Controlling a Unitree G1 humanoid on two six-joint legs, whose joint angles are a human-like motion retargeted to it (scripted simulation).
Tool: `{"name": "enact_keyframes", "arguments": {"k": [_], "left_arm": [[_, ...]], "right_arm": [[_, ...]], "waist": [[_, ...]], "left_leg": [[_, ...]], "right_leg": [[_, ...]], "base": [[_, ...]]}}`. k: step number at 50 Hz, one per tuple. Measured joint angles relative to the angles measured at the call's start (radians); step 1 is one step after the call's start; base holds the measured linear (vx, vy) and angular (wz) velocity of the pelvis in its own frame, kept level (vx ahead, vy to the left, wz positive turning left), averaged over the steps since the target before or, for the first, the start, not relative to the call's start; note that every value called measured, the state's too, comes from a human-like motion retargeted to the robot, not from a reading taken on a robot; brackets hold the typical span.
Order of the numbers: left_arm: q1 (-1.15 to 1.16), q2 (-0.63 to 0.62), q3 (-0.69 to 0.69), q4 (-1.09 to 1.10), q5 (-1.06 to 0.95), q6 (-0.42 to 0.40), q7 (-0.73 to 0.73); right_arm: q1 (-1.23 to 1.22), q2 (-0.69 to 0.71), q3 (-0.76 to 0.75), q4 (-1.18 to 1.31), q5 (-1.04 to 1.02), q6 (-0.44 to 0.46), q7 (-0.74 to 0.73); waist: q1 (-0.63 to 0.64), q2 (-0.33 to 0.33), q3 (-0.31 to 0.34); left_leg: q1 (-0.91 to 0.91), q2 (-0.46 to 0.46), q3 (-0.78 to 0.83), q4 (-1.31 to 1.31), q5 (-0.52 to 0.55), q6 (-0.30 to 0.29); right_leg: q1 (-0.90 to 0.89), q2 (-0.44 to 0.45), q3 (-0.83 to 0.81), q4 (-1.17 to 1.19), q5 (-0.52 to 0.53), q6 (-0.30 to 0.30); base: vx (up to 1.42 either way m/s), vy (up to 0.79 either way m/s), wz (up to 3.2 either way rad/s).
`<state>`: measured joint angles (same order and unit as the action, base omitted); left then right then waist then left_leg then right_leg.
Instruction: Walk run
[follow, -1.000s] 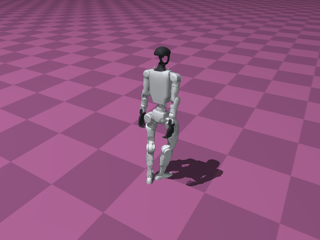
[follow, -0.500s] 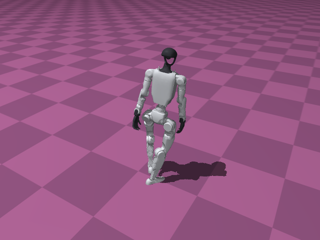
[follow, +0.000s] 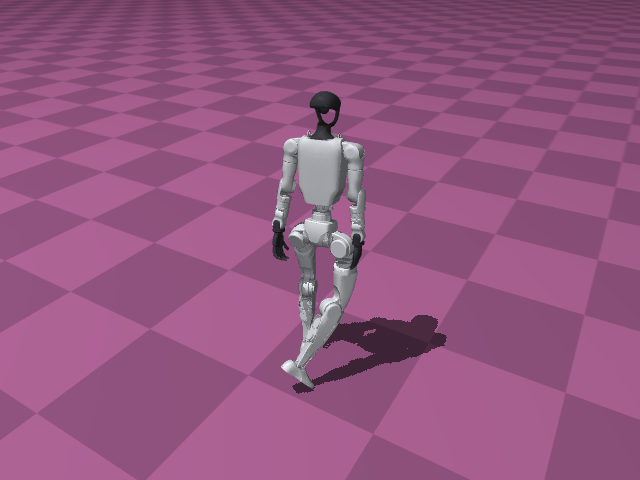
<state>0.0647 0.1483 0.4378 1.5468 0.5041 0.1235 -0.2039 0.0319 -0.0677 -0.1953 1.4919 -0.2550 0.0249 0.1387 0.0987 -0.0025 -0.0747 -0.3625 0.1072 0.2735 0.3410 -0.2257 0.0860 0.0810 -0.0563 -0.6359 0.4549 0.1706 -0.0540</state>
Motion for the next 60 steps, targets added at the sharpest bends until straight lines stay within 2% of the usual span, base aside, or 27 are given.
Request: {"name": "enact_keyframes", "arguments": {"k": [3,7,11,16,20,21,23,25,27,30,31,35,39,45,47,50,52,55,58,60], "left_arm": [[-0.054,0.041,-0.05,-0.011,0.019,0.006,-0.015],[-0.137,0.101,-0.119,-0.047,0.029,0.012,0.013],[-0.205,0.133,-0.149,-0.092,0.004,0.008,0.049],[-0.268,0.156,-0.156,-0.164,-0.033,-0.02,0.06],[-0.278,0.153,-0.171,-0.195,-0.044,-0.038,0.05],[-0.272,0.149,-0.174,-0.197,-0.043,-0.041,0.049],[-0.253,0.138,-0.174,-0.194,-0.031,-0.047,0.046],[-0.222,0.127,-0.176,-0.184,-0.007,-0.043,0.036],[-0.183,0.099,-0.17,-0.172,0.037,-0.035,0.039],[-0.118,0.05,-0.15,-0.127,0.096,-0.023,0.046],[-0.101,0.047,-0.155,-0.112,0.113,-0.019,0.032],[-0.038,0.037,-0.156,-0.085,0.173,-0.013,-0.016],[0.025,0.038,-0.128,-0.058,0.171,-0.01,-0.004],[0.072,0.027,-0.073,0.011,0.159,0.02,0.002],[0.066,0.022,-0.064,0.035,0.156,0.035,-0.013],[0.056,0.016,-0.06,0.048,0.172,0.04,-0.049],[0.049,0.018,-0.065,0.043,0.189,0.035,-0.066],[0.032,0.024,-0.077,0.027,0.204,0.031,-0.054],[0.012,0.029,-0.083,0.018,0.201,0.017,-0.011],[-0.001,0.031,-0.08,0.017,0.185,0.013,0.016]], "right_arm": [[0.034,0.0,-0.024,0.03,0.017,0.01,0.015],[0.067,0.01,-0.071,0.055,0.022,0.024,0.03],[0.099,0.014,-0.085,0.073,0.017,0.023,0.031],[0.098,0.035,-0.114,0.096,0.003,0.03,0.031],[0.099,0.05,-0.125,0.105,0.016,0.023,0.038],[0.094,0.05,-0.127,0.107,0.012,0.026,0.041],[0.086,0.047,-0.126,0.108,0.003,0.031,0.043],[0.081,0.041,-0.123,0.109,-0.001,0.033,0.047],[0.058,0.031,-0.141,0.112,0.003,0.04,0.045],[0.038,0.023,-0.143,0.105,0.034,0.043,0.03],[0.03,0.018,-0.139,0.099,0.051,0.036,0.036],[-0.033,-0.006,-0.127,0.07,0.071,0.033,0.034],[-0.137,-0.023,-0.102,0.056,0.054,0.048,-0.033],[-0.242,-0.036,-0.067,-0.017,0.04,0.025,-0.015],[-0.26,-0.036,-0.062,-0.049,0.039,0.011,-0.006],[-0.275,-0.033,-0.054,-0.077,0.047,-0.011,-0.004],[-0.277,-0.023,-0.049,-0.081,0.051,-0.016,0.002],[-0.26,-0.01,-0.039,-0.075,0.053,-0.021,0.017],[-0.212,-0.003,-0.029,-0.049,0.032,-0.019,0.024],[-0.169,0.012,-0.024,-0.023,0.01,-0.016,0.0]], "waist": [[-0.01,0.034,0.009],[-0.056,0.007,0.018],[-0.121,-0.03,0.02],[-0.201,-0.085,0.034],[-0.218,-0.081,0.028],[-0.217,-0.078,0.023],[-0.22,-0.077,0.01],[-0.231,-0.069,0.008],[-0.223,-0.074,0.009],[-0.194,-0.119,-0.009],[-0.182,-0.141,-0.01],[-0.15,-0.218,0.002],[-0.113,-0.173,0.014],[-0.027,-0.096,0.044],[0.004,-0.086,0.056],[0.036,-0.09,0.061],[0.043,-0.096,0.058],[0.058,-0.113,0.052],[0.103,-0.137,0.046],[0.111,-0.149,0.038]], "left_leg": [[0.084,0.046,0.028,-0.039,-0.024,-0.021],[0.189,0.005,0.084,-0.137,-0.028,-0.028],[0.271,-0.07,0.085,-0.21,-0.039,-0.034],[0.376,-0.162,0.059,-0.272,-0.066,-0.052],[0.44,-0.177,0.009,-0.275,-0.094,-0.072],[0.453,-0.18,0.003,-0.27,-0.094,-0.076],[0.477,-0.192,-0.013,-0.252,-0.075,-0.083],[0.506,-0.191,-0.035,-0.216,-0.003,-0.097],[0.509,-0.192,-0.017,-0.15,0.141,-0.102],[0.47,-0.202,0.083,0.021,0.385,-0.067],[0.445,-0.202,0.123,0.105,0.393,-0.056],[0.332,-0.128,0.281,0.351,0.275,-0.026],[0.132,-0.087,0.222,0.403,0.206,-0.082],[-0.068,-0.102,0.142,0.104,0.155,-0.099],[-0.116,-0.137,0.06,-0.012,0.162,-0.119],[-0.17,-0.156,0.066,-0.131,0.159,-0.138],[-0.189,-0.172,0.064,-0.146,0.155,-0.121],[-0.195,-0.185,0.054,-0.09,0.194,-0.049],[-0.187,-0.167,0.044,-0.014,0.173,0.001],[-0.172,-0.17,-0.009,0.025,0.123,0.009]], "right_leg": [[-0.092,-0.029,-0.035,0.195,-0.083,-0.058],[-0.275,-0.092,-0.063,0.308,-0.187,-0.079],[-0.431,-0.09,-0.044,0.123,-0.254,-0.054],[-0.595,-0.055,0.115,-0.207,-0.254,0.006],[-0.654,-0.02,0.151,-0.305,-0.279,0.0],[-0.655,-0.023,0.143,-0.29,-0.264,-0.031],[-0.632,-0.042,0.078,-0.256,-0.23,-0.064],[-0.602,-0.055,0.03,-0.22,-0.192,-0.11],[-0.609,-0.078,0.137,-0.131,-0.247,-0.108],[-0.499,-0.151,0.1,-0.159,-0.296,-0.078],[-0.466,-0.179,0.095,-0.171,-0.304,-0.063],[-0.358,-0.261,0.074,-0.202,-0.348,-0.011],[-0.241,-0.168,0.012,-0.303,-0.361,0.004],[-0.083,-0.013,-0.008,-0.413,-0.393,0.026],[-0.036,0.017,-0.001,-0.434,-0.405,0.042],[0.022,0.03,-0.006,-0.45,-0.422,0.08],[0.049,0.038,0.007,-0.447,-0.431,0.1],[0.08,0.036,0.027,-0.424,-0.413,0.136],[0.108,0.013,0.07,-0.375,-0.315,0.179],[0.11,-0.004,0.095,-0.311,-0.201,0.173]], "base": [[0.56,0.01,-0.53],[0.49,-0.04,0.05],[0.5,-0.06,0.4],[0.52,-0.14,0.61],[0.67,-0.23,0.28],[0.75,-0.25,0.16],[0.63,-0.17,0.17],[0.86,-0.27,0.49],[0.81,-0.18,0.53],[0.75,-0.15,0.15],[0.84,-0.27,0.24],[0.65,-0.22,0.55],[0.55,-0.19,0.01],[0.56,-0.16,-0.25],[0.57,-0.12,-0.28],[0.6,-0.1,-0.17],[0.79,-0.1,-0.04],[0.79,-0.06,-0.14],[0.83,-0.05,-0.69],[0.95,-0.04,-0.56]]}}
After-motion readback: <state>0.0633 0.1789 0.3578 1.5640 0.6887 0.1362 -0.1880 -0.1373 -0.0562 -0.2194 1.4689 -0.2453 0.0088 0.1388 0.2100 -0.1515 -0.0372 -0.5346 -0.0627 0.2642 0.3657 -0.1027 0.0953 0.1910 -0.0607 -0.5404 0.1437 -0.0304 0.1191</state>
